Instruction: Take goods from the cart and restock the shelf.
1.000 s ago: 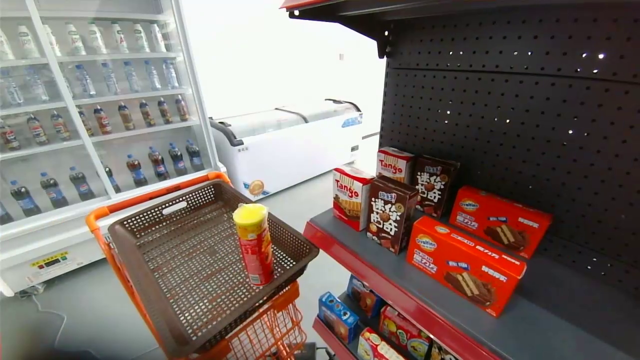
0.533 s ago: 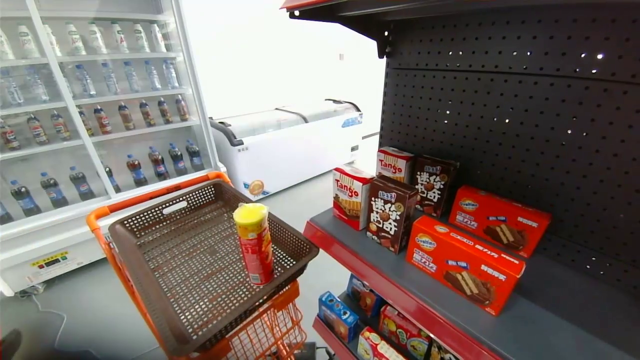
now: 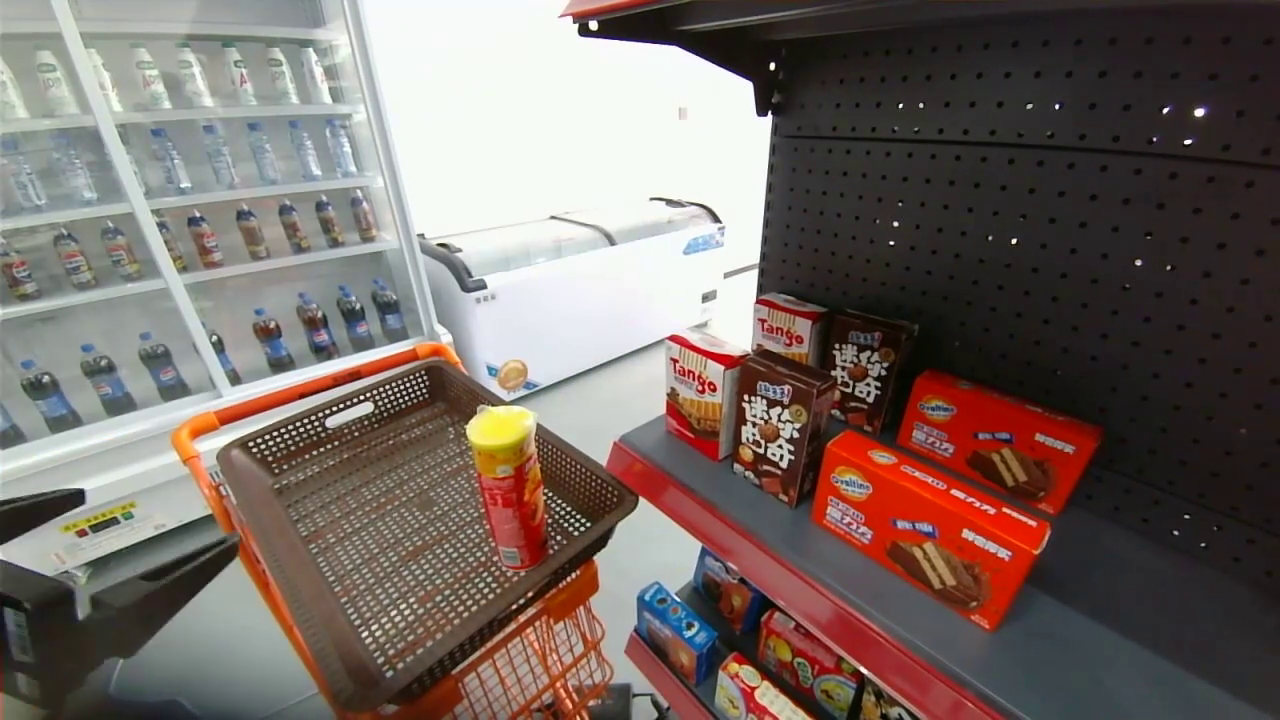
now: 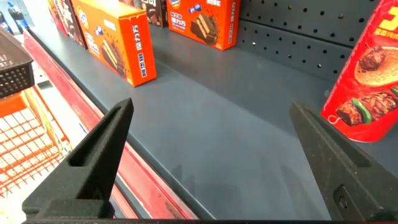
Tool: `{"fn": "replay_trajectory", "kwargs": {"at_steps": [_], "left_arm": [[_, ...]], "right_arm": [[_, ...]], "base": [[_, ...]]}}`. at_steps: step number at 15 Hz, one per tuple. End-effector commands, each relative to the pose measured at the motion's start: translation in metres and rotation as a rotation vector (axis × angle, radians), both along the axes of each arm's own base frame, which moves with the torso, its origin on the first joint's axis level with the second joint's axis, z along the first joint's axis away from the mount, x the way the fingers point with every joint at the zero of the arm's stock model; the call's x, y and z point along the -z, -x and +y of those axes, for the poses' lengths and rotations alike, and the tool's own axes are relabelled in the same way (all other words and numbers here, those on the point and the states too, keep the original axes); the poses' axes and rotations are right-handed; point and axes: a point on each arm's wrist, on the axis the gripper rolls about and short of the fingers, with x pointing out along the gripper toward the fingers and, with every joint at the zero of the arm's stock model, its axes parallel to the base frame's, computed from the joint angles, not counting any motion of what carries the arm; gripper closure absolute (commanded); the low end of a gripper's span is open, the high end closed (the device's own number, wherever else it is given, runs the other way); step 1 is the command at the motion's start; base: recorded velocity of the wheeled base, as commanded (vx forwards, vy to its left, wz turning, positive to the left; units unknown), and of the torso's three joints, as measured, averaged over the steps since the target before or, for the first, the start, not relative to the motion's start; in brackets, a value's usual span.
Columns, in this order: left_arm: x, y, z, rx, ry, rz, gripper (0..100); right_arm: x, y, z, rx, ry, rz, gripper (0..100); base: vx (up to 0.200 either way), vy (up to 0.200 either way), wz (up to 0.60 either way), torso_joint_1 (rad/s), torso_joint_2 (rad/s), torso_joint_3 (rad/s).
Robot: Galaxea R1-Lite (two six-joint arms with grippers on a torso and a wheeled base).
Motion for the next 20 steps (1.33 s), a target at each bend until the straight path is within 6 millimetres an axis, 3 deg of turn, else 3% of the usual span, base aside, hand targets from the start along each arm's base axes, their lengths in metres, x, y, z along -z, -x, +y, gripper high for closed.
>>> {"fn": "replay_trajectory", "kwargs": {"at_steps": [1,7,14,20], "left_arm": [[0.017,-0.029,-0.008,0.146,0.016,0.139,0],[0.05,-0.096,-0.016,0.088,-0.018,0.115,0],[0.091,-0.115,-0.038,0.147,-0.011,0.129,0],[0.125,-0.143,-0.041,0.114,-0.013,0.051,0]], "right_arm": [[0.0,0.0,0.0,0.0,0.001,0.0,0],[0.0,0.0,0.0,0.0,0.001,0.0,0],[0.0,0.0,0.0,0.0,0.001,0.0,0],[0.0,0.0,0.0,0.0,0.001,0.0,0]], "base": [[0.0,0.0,0.0,0.0,0.0,0.0],[0.0,0.0,0.0,0.0,0.0,0.0],[0.0,0.0,0.0,0.0,0.0,0.0],[0.0,0.0,0.0,0.0,0.0,0.0]]}}
